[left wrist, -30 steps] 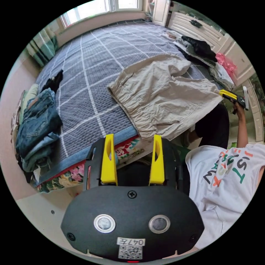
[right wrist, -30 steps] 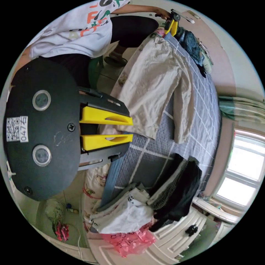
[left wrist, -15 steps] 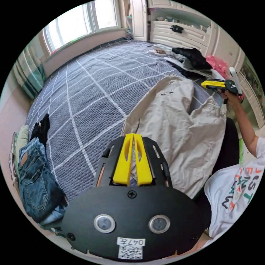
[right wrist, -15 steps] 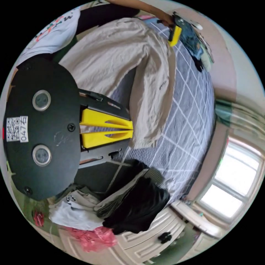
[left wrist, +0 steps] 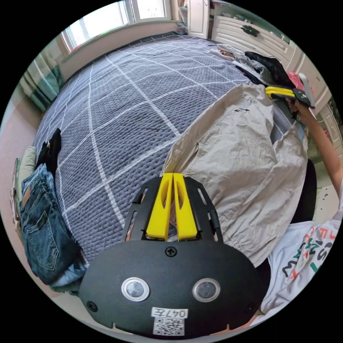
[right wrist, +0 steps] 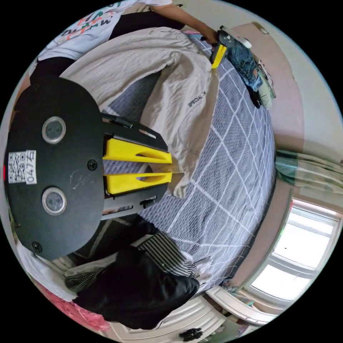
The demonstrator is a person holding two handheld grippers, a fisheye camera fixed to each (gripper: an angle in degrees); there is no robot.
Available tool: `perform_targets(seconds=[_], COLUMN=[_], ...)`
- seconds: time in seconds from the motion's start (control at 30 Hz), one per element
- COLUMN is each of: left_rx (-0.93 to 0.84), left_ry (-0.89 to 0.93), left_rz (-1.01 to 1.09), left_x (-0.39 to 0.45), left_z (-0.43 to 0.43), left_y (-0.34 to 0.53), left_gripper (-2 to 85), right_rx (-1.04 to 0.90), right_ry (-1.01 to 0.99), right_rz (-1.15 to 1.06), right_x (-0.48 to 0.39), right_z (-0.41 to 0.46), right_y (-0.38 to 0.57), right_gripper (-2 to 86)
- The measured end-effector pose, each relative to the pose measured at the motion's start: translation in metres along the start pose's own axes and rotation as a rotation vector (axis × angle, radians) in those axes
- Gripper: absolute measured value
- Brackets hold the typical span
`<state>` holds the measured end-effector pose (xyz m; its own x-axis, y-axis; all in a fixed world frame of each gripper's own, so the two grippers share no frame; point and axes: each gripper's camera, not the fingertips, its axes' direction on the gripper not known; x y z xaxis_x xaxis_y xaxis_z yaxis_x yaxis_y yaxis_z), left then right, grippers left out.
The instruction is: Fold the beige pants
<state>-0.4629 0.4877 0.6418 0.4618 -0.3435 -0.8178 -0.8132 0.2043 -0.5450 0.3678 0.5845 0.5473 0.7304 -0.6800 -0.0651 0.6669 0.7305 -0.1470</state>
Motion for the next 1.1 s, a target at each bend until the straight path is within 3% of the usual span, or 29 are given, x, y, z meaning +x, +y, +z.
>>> perform_targets(seconds=[0.13, 0.27, 0.4, 0.6, 0.7, 0.77, 0.83, 1.0, 1.1], left_rx=[-0.004, -0.001, 0.003, 0.017, 0.034, 0.056, 0.066, 0.049, 0.049], left_ry=[-0.056, -0.062, -0.044, -0.06, -0.078, -0.094, -0.094, -0.007, 0.016], left_rz=[0.015, 0.017, 0.029, 0.063, 0.092, 0.107, 0.105, 0.014, 0.004], left_x=[0.008, 0.01, 0.008, 0.012, 0.015, 0.017, 0.017, 0.003, -0.001], left_z=[0.001, 0.003, 0.005, 0.009, 0.01, 0.011, 0.011, 0.01, 0.009], left_y=[-0.001, -0.001, 0.0, 0.004, 0.008, 0.011, 0.014, 0.016, 0.018], left_gripper=[-0.8, -0.8, -0.8, -0.7, -0.7, -0.8, -0.9, -1.0, -0.9], right_rx=[-0.112, 0.024, -0.057, 0.019, -0.013, 0.045, 0.066, 0.012, -0.06], right_ry=[0.082, 0.079, 0.083, -0.135, -0.204, -0.395, -0.443, -0.247, -0.016], right_rz=[-0.004, 0.123, 0.267, 0.289, 0.272, 0.256, 0.26, 0.264, 0.246], right_x=[0.009, 0.03, 0.052, 0.062, 0.064, 0.063, 0.059, 0.044, 0.038], right_z=[0.024, 0.001, 0.013, 0.03, 0.048, 0.05, 0.043, 0.005, -0.012], right_y=[-0.035, -0.015, 0.018, 0.024, 0.011, 0.004, -0.001, -0.006, 0.001], right_gripper=[1.1, 1.0, 1.7, 4.8, 2.6, 0.5, 0.1, 0.0, 0.1])
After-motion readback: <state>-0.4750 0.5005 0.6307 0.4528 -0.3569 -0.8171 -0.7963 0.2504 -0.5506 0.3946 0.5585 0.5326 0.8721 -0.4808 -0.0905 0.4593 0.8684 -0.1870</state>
